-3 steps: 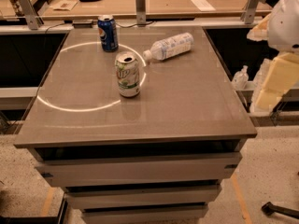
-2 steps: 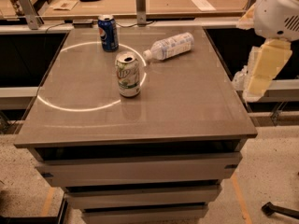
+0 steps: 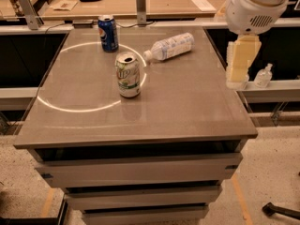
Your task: Place blue plastic bottle upright
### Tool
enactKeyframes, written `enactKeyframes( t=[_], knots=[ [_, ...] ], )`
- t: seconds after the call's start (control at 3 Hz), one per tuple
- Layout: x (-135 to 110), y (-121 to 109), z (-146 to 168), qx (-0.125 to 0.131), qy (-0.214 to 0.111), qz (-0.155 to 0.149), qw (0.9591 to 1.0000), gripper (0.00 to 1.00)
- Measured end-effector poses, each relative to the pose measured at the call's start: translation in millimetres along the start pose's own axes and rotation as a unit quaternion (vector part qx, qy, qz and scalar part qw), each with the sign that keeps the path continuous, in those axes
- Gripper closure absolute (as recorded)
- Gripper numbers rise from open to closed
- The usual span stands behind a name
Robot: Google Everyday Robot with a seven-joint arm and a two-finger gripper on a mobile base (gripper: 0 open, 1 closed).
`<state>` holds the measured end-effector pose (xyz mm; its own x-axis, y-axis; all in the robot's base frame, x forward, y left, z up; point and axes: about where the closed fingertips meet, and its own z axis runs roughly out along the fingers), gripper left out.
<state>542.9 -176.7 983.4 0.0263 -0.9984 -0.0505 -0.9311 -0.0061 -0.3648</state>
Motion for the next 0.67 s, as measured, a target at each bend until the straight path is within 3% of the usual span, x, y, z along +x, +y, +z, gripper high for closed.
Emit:
enactKeyframes(
  t=[0.33, 0.67],
  knots=[
    [-8.7, -32.8, 12.0, 0.017, -0.011, -0.035, 0.9992, 0.00],
    [-8.6, -32.6, 12.1, 0.017, -0.011, -0.034, 0.9992, 0.00]
  ],
)
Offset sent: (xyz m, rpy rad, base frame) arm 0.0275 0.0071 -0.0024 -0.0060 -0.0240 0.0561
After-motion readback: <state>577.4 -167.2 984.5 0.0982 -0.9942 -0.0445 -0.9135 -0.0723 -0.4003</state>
